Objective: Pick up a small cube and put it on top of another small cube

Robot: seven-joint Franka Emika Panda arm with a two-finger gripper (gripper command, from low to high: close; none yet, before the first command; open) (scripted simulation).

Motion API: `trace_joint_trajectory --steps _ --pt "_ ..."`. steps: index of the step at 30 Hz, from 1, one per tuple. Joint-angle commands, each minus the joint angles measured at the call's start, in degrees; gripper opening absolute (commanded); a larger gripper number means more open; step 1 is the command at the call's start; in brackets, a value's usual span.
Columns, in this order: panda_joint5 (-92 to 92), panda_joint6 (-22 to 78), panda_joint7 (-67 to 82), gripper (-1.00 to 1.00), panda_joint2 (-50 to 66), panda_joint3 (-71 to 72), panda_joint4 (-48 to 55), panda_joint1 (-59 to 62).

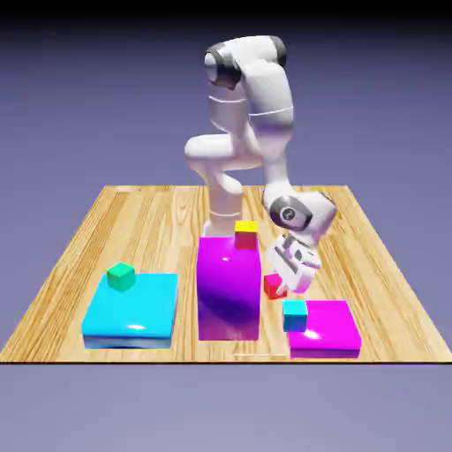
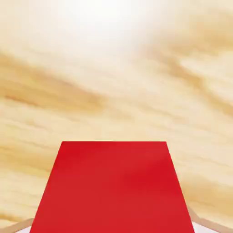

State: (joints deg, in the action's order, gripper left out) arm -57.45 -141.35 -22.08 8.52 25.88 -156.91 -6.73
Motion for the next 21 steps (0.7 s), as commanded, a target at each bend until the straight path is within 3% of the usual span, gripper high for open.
trace_joint_trajectory --steps 1,6,15,21 --pt "2.38 0.25 1.68 -1.0 -1.75 0.94 -0.5 0.05" --pt "8.58 3.11 6.98 -1.0 -6.54 2.01 -0.33 0.06" --pt "2.74 22.04 27.99 -1.0 -9.76 -2.37 18.3 0.64" --pt "17.7 31.8 30.5 -1.0 -22.15 -14.37 16.84 -7.56"
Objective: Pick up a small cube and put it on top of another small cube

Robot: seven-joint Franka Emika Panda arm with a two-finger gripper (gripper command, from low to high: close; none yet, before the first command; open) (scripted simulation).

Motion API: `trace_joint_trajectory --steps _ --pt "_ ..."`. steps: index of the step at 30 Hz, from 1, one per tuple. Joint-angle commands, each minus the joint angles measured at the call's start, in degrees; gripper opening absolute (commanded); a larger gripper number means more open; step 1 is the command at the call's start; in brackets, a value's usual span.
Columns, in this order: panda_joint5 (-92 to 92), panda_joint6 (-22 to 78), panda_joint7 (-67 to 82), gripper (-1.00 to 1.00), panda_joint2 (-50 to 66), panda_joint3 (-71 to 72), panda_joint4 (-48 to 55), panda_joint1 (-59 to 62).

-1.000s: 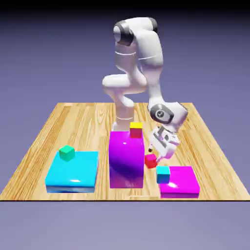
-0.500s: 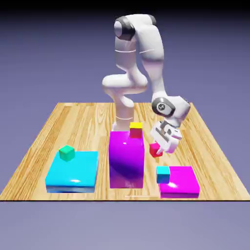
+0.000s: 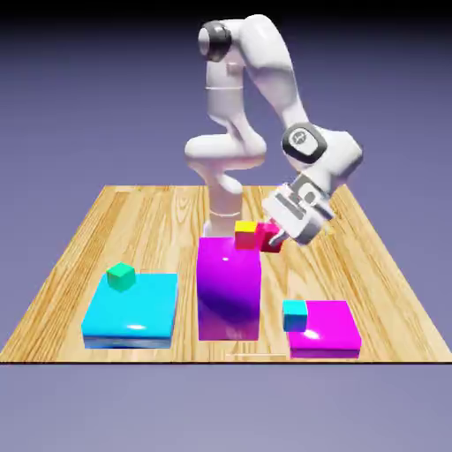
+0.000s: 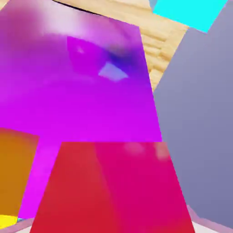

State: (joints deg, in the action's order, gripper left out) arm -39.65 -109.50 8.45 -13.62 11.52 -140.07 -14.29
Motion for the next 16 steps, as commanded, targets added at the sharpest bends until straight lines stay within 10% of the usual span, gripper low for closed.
trace_joint_trajectory --steps 1,13,14,16 --pt "2.39 1.58 0.39 -1.0 -2.07 -2.0 -0.24 -1.37" --pt "8.79 -2.92 3.51 -1.0 -9.84 -13.75 -8.66 -7.95" --pt "8.79 -2.92 3.51 1.0 -9.84 -13.75 -8.66 -7.95" --pt "9.67 -0.44 4.05 1.0 -10.45 -13.16 -6.83 -8.42"
